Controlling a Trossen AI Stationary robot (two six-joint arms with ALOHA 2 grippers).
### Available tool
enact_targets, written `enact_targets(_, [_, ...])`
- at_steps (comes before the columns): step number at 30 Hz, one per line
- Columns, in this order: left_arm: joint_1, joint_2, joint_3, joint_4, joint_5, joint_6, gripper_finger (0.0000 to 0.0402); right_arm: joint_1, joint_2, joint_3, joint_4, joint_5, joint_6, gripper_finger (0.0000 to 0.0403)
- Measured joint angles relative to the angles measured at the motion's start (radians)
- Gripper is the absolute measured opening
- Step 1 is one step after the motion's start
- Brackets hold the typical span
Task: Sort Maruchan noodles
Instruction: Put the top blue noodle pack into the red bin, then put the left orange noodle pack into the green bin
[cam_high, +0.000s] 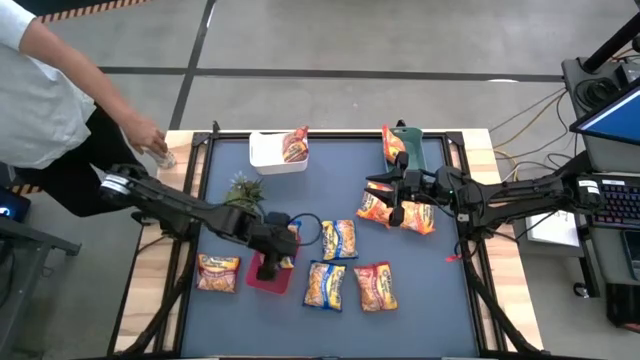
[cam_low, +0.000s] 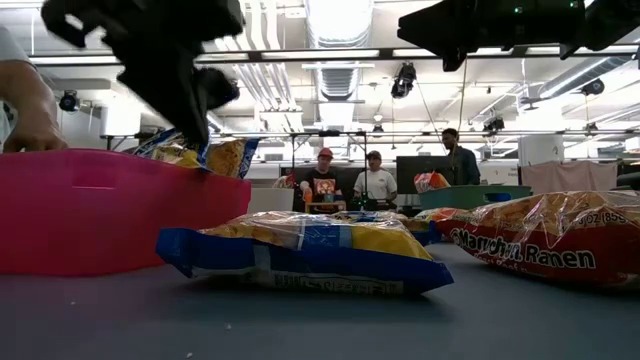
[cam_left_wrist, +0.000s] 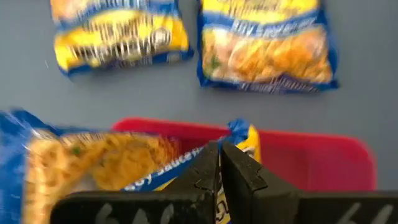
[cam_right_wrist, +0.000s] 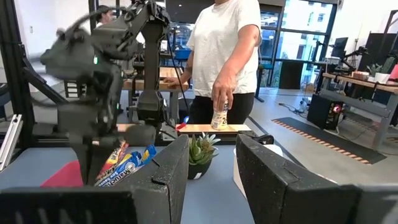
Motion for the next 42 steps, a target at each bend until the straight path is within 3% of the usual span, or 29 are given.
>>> enact_targets(12, [-0.001,0.058,0.07,-0.145,0.028,-0.064,0.0,0.0,0.0,0.0,-0.001,0.0,0.007,0.0123])
enact_targets(18, [-0.003,-0.003,0.163,-0.258,0.028,-0.022,0.0,0.0,0.0,0.0,-0.005,0.0,0.004,0.0123])
enact_targets(24, [-0.005,-0.079,0.15,-0.318,0.062,-0.093,0.0,0.0,0.0,0.0,-0.018,0.0,0.004,0.0123])
enact_targets(30, [-0.03,-0.083,0.061,-0.236,0.062,-0.137,0.0,-0.002,0.0,0.0,-0.036,0.002,0.005,0.0123])
enact_targets(42, [-0.019,-0.118,-0.038,0.029,-0.032,0.111,0.0,-0.002,0.0,0.0,-0.1,0.001,0.072,0.0123])
